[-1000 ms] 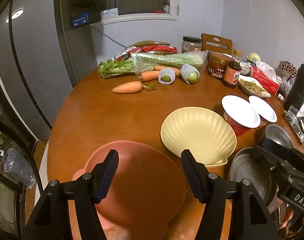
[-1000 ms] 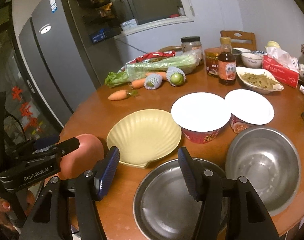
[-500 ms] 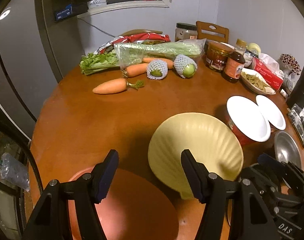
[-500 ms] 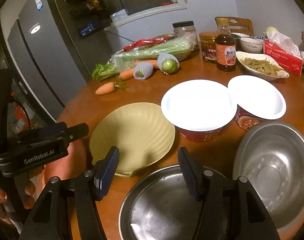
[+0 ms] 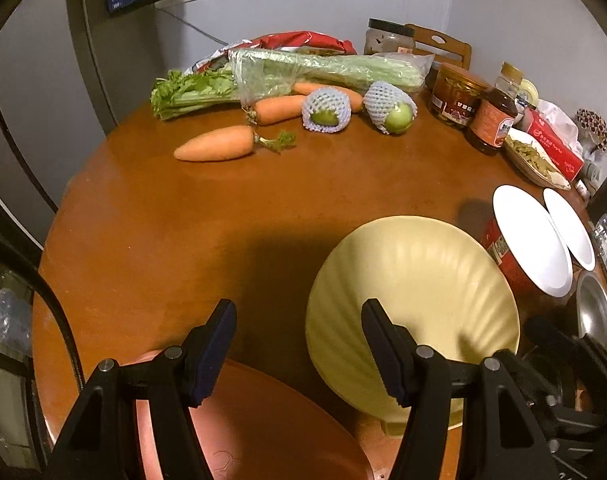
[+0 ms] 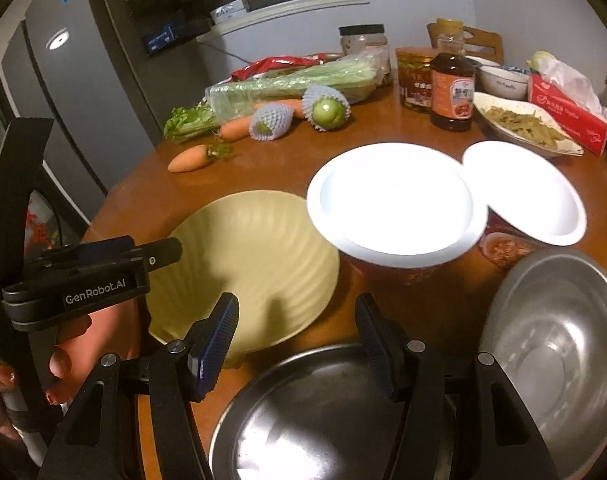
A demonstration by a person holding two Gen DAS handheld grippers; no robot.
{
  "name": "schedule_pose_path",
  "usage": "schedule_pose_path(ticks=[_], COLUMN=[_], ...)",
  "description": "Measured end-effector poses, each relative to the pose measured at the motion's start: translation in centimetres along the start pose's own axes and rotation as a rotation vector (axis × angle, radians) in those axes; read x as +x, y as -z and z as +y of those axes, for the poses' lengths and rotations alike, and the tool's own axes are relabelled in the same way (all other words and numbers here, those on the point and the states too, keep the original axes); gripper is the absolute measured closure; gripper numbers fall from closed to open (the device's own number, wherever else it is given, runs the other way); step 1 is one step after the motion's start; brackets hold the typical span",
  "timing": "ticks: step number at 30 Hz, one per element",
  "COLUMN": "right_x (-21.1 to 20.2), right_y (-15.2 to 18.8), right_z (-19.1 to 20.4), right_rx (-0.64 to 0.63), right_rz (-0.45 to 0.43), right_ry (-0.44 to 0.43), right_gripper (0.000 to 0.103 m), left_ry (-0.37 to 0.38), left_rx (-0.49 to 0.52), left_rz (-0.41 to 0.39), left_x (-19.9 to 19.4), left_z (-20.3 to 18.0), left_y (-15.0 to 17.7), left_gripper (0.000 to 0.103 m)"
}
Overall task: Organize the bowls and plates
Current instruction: 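Grasp the yellow shell-shaped plate rim with the left gripper and lift it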
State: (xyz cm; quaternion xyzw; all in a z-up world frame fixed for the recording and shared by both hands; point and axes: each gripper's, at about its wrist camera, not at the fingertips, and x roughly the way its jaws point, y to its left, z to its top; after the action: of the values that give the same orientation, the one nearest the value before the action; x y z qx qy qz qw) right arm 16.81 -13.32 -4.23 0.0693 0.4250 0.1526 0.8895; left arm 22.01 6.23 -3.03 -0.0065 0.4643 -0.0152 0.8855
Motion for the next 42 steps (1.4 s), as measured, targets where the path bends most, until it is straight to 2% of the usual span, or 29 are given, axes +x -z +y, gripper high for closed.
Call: schedule_pose_path(ticks=[3, 9, 12, 14, 16, 20, 27, 42], right_x=[0.7, 1.2, 1.4, 1.6, 1.7, 2.1, 2.2, -0.9], right_y=[-0.1, -0.5, -0.6, -0.5, -0.5, -0.6, -0.7, -1.0], right_z=[0.2, 0.5, 0.8, 1.1, 1.3, 1.6, 2.1, 4.4], right_rx=[0.006, 0.007, -0.001, -0.016, -0.03, -0.054, -0.078, -0.101], right_rz=[0.023, 0.026, 0.026, 0.03, 0.029, 0.03, 0.029, -0.049], right_ry=[0.004, 0.004, -0.01, 0.008, 0.025, 0.052, 0.05, 0.014], right_gripper=[0.041, 0.041, 0.041, 0.041, 0.042, 0.046, 0.047, 0.047], left_ry=[0.002, 0.063, 0.057, 0.067, 0.078, 0.088, 0.094, 0.065], left_rx=[-0.006, -0.005, 0.001, -0.001, 0.002, 0.012, 0.002, -0.013], left_rz=[0.011, 0.017, 0.027, 0.038, 0.051, 0.058, 0.028, -0.068], left_x=[0.3, 0.4, 0.8, 1.1, 1.5, 2.0, 1.0, -3.5], left_z=[0.1, 0.0, -0.2, -0.2, -0.3, -0.5, -0.3, 1.0], left_y=[0.0, -0.1, -0.2, -0.2, -0.1, 0.1, 0.2, 0.6], left_gripper=[0.039, 0.039, 0.041, 0.05, 0.052, 0.067, 0.067, 0.067])
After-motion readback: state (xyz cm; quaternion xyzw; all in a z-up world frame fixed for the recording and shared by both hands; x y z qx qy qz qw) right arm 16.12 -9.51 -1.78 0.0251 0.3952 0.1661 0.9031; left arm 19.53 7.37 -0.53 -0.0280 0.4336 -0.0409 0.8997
